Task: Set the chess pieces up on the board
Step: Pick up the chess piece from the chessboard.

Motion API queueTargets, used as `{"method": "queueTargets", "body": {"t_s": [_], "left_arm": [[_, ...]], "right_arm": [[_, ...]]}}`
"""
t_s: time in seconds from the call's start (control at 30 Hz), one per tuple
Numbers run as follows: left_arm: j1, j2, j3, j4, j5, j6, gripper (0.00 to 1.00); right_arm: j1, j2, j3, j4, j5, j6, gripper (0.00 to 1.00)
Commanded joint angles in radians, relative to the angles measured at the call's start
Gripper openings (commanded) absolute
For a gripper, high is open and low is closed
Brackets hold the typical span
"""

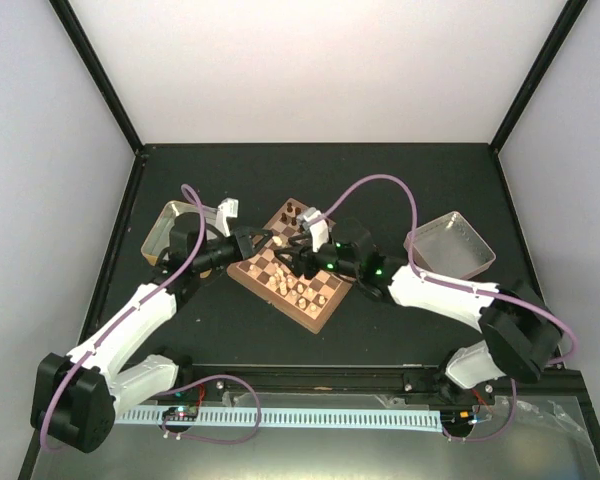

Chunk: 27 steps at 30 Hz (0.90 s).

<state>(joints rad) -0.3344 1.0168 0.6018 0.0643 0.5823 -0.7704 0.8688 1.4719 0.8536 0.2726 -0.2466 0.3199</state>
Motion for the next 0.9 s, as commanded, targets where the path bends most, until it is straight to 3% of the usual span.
{"method": "queueTargets", "body": {"t_s": [0.0,0.1,0.27,0.47,0.57,0.87], "left_arm": [[0.005,-0.023,0.056,-0.002,0.055,-0.062,0.02],[0.005,-0.047,0.052,0.029,0.1,-0.149,0.02],[0.006,-0.08,0.047,0.106,0.148,-0.298,0.01],[0.006,-0.107,0.03,0.203,0.158,-0.448,0.01],[0.006,-0.11,0.02,0.236,0.16,-0.477,0.02],[0.006,-0.107,0.018,0.241,0.148,-0.481,0.02]], "right_arm": [[-0.043,-0.104,-0.122,0.206,-0.019,0.233,0.62],[-0.056,-0.14,-0.203,0.412,-0.048,0.429,0.68],[-0.057,-0.102,-0.249,0.662,-0.123,0.724,0.69],[-0.056,-0.069,-0.264,0.772,-0.114,0.9,0.67],[-0.056,-0.056,-0.254,0.794,-0.133,0.937,0.62],[-0.056,-0.042,-0.253,0.82,-0.14,0.984,0.35]]}}
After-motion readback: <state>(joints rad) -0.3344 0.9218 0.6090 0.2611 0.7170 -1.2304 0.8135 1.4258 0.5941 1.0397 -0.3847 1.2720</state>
